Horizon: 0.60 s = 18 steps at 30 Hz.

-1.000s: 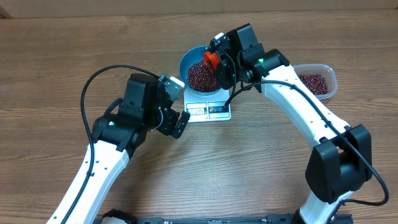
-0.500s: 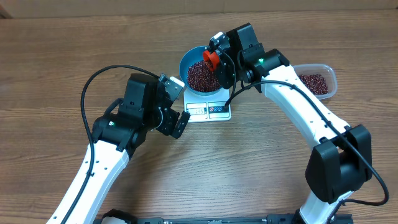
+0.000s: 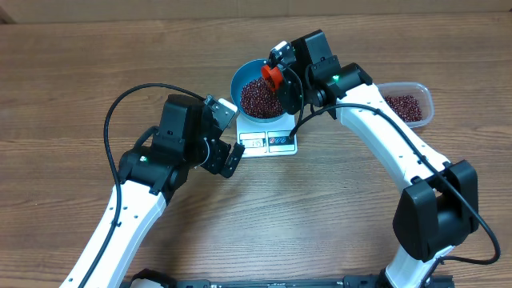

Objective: Scoop item into bowl and weigh 150g on scale
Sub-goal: 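Hold the red scoop tilted over the bowl, trickling beans in slowly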

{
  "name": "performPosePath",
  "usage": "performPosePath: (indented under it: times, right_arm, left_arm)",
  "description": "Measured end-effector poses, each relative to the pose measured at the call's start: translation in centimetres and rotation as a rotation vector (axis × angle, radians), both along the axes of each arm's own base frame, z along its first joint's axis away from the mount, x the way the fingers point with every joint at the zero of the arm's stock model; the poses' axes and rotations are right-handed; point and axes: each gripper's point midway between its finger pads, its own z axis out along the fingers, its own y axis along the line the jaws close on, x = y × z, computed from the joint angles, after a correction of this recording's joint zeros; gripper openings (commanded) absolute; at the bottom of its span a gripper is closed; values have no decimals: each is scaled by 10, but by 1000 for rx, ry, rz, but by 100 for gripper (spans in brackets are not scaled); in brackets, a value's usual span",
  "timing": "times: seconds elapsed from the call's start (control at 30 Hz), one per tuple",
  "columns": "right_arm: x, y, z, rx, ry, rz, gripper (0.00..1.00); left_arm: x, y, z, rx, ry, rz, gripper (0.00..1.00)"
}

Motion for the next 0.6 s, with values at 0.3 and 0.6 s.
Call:
performPosePath:
  times: [0.3, 0.6]
  right_arm:
    - [1, -3, 0, -25, -14, 13, 4]
    - [1, -3, -1, -14, -3, -8, 4]
  left_arm:
    - [0, 0, 0, 0, 0, 0, 100]
    - [0, 0, 0, 0, 0, 0, 100]
